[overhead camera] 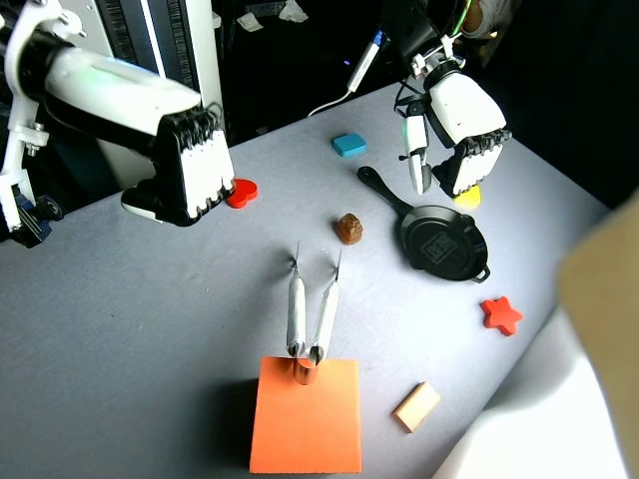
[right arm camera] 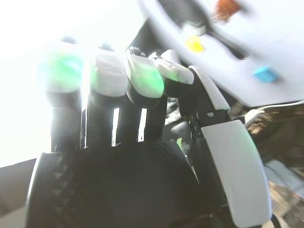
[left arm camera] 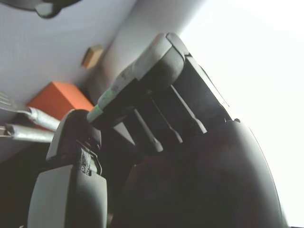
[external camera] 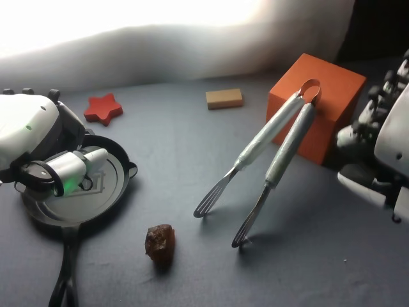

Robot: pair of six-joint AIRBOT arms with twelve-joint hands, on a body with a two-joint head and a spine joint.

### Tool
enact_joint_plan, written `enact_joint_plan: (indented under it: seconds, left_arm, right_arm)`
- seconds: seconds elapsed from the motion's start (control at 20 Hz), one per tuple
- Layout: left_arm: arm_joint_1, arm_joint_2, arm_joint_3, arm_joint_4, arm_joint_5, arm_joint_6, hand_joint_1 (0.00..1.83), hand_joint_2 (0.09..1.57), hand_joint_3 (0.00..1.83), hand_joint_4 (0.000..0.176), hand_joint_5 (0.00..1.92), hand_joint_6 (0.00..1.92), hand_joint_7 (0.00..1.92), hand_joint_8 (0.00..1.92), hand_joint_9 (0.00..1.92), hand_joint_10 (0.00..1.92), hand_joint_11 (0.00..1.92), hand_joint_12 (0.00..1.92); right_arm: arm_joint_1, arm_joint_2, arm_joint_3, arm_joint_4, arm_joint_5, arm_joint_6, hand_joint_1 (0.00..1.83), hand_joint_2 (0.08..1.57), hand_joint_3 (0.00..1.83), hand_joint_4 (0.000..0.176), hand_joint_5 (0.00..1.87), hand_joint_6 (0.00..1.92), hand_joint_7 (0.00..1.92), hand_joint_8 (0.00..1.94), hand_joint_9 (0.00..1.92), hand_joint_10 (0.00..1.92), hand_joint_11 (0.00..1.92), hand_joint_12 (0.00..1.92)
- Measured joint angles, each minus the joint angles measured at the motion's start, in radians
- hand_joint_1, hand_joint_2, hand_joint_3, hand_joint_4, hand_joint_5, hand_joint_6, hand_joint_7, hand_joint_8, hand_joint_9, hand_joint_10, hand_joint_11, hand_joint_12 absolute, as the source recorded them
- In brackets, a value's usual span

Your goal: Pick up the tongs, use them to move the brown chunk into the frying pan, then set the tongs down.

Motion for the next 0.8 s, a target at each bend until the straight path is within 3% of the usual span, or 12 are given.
enact_joint_plan:
  seconds: [0.05, 0.1, 0.15, 0.2, 0.3, 0.4, 0.45, 0.55, 0.6, 0.8]
  left_arm:
    - [-0.001, 0.0, 0.002, 0.0, 0.0, 0.0, 0.01, 1.22, 0.13, 0.02, 0.18, 0.05, 0.28, 0.05, 0.3, 0.11, 0.05, 0.88]
    - [-0.003, 0.0, 0.003, -0.007, 0.002, 0.001, 0.0, 1.28, 0.03, 0.023, 0.18, 0.01, 0.27, 0.0, 0.31, 0.02, 0.0, 0.93]
    - [-0.003, 0.0, 0.005, -0.009, 0.003, 0.0, 0.03, 1.28, 0.01, 0.023, 0.2, 0.01, 0.27, 0.0, 0.3, 0.01, 0.0, 0.94]
    - [-0.003, 0.0, 0.005, -0.005, -0.001, 0.0, 0.02, 1.27, 0.01, 0.021, 0.2, 0.01, 0.27, 0.0, 0.3, 0.01, 0.0, 0.94]
    - [-0.001, 0.0, 0.009, 0.007, -0.005, 0.0, 0.07, 1.25, 0.0, 0.025, 0.22, 0.01, 0.29, 0.0, 0.31, 0.01, 0.0, 0.95]
    - [0.012, 0.0, 0.009, 0.0, -0.001, 0.001, 0.04, 1.23, 0.0, 0.019, 0.21, 0.0, 0.29, 0.0, 0.33, 0.01, 0.0, 0.95]
    - [0.014, 0.0, 0.009, -0.004, 0.002, 0.0, 0.02, 1.23, 0.0, 0.023, 0.21, 0.0, 0.29, 0.0, 0.33, 0.01, 0.0, 0.93]
    - [0.024, 0.0, 0.009, 0.002, -0.004, 0.0, 0.05, 1.23, 0.0, 0.017, 0.21, 0.0, 0.3, 0.0, 0.34, 0.01, 0.0, 0.91]
    - [0.026, 0.0, 0.009, -0.002, 0.0, 0.0, 0.05, 1.23, 0.0, 0.018, 0.2, 0.0, 0.3, 0.0, 0.34, 0.01, 0.0, 0.88]
    - [0.034, 0.003, 0.011, -0.002, 0.006, 0.0, 0.02, 1.22, 0.0, 0.017, 0.2, 0.0, 0.28, 0.0, 0.29, 0.0, 0.0, 0.75]
  right_arm:
    - [-0.002, 0.0, 0.0, 0.0, -0.001, 0.005, 0.3, 0.97, 0.34, 0.0, 0.05, 0.3, 0.11, 0.18, 0.03, 0.29, 0.0, 0.53]
    - [-0.004, 0.0, 0.001, 0.001, -0.019, 0.008, 0.26, 1.08, 0.15, 0.0, 0.03, 0.28, 0.15, 0.06, 0.01, 0.31, 0.0, 0.45]
    - [-0.004, -0.001, 0.003, 0.004, -0.046, 0.012, 0.24, 1.12, 0.08, 0.0, 0.04, 0.28, 0.18, 0.02, 0.02, 0.34, 0.0, 0.62]
    - [-0.004, -0.003, 0.003, 0.003, -0.058, 0.012, 0.25, 1.12, 0.07, 0.0, 0.03, 0.28, 0.17, 0.01, 0.0, 0.35, 0.0, 0.59]
    - [0.0, -0.005, 0.003, 0.001, -0.053, 0.011, 0.28, 1.12, 0.03, 0.0, 0.0, 0.23, 0.16, 0.0, 0.0, 0.29, 0.0, 0.37]
    - [0.016, -0.011, 0.018, 0.049, -0.074, 0.01, 0.34, 1.1, 0.02, 0.0, 0.04, 0.23, 0.17, 0.0, 0.02, 0.3, 0.0, 0.47]
    - [0.019, -0.011, 0.022, 0.051, -0.089, 0.007, 0.35, 1.11, 0.01, 0.0, 0.02, 0.21, 0.15, 0.0, 0.01, 0.26, 0.0, 0.3]
    - [0.033, -0.018, 0.028, 0.055, -0.153, -0.011, 0.48, 1.07, 0.0, 0.0, 0.01, 0.18, 0.14, 0.0, 0.0, 0.24, 0.0, 0.22]
    - [0.043, -0.027, 0.031, 0.054, -0.193, -0.02, 0.58, 1.05, 0.0, 0.0, 0.0, 0.07, 0.1, 0.0, 0.0, 0.17, 0.0, 0.04]
    - [0.091, -0.042, 0.045, 0.051, -0.309, -0.024, 0.85, 0.93, 0.0, 0.0, 0.0, 0.0, 0.03, 0.0, 0.0, 0.0, 0.0, 0.0]
